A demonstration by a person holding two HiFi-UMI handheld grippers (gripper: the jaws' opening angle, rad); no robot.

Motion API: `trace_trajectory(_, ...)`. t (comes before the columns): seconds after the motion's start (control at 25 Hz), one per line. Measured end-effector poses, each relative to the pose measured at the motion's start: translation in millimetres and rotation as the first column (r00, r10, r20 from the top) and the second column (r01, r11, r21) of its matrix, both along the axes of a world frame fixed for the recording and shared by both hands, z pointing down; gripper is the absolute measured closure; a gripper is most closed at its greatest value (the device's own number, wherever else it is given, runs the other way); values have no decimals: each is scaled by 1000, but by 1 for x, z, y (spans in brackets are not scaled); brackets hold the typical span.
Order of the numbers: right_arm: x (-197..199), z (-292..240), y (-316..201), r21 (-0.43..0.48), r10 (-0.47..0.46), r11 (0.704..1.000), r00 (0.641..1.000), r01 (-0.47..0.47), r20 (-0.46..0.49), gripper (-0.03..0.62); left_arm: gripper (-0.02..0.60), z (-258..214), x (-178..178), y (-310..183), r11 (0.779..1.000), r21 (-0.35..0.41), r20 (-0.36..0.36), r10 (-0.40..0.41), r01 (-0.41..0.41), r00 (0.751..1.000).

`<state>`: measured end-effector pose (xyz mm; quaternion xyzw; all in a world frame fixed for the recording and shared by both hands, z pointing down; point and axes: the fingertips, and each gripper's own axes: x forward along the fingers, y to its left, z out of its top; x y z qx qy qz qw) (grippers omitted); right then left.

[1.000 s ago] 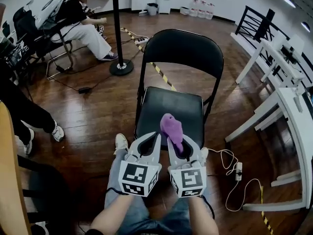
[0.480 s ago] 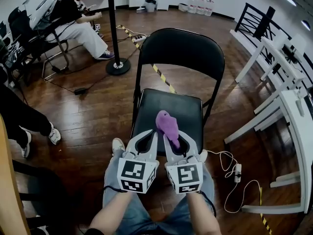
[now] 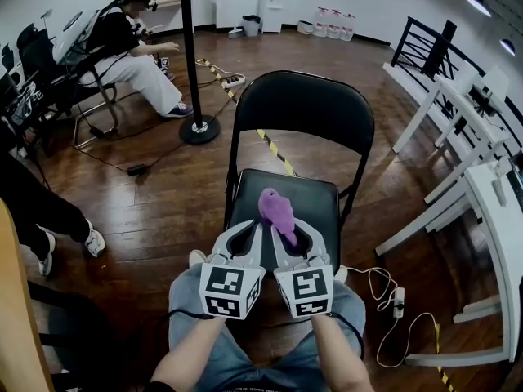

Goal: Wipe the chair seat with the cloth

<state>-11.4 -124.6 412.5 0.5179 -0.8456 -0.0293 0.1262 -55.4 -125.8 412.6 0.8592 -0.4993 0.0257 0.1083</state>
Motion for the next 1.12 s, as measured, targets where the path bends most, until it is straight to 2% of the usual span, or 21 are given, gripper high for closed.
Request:
trace_trajectory(0.52, -24, 9, -72, -27, -54, 998, 996, 52, -72, 505, 578, 2, -16, -69, 1000, -23, -14, -15, 15, 1000)
trace_trajectory(1.12, -29, 36, -148, -84, -107, 992, 979, 94, -173, 505, 578, 19, -18, -129, 997, -71, -14, -16, 15, 1000)
